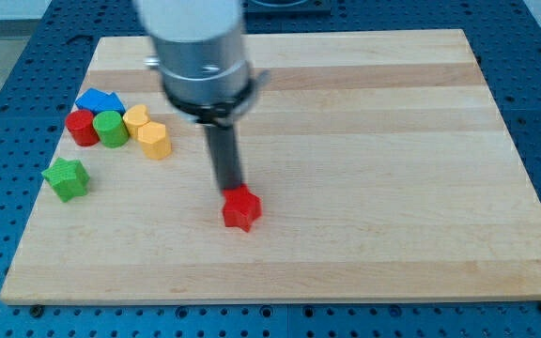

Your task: Move the red star slightly right

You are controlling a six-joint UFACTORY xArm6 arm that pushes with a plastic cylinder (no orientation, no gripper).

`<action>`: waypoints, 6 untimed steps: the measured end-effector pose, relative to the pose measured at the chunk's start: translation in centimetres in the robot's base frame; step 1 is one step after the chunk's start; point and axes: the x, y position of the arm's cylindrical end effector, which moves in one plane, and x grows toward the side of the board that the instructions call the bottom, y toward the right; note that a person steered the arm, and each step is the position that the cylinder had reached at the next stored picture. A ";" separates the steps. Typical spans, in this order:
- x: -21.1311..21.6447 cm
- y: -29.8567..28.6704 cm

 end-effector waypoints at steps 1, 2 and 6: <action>1.1 -4.6; 3.2 -8.8; 1.6 10.0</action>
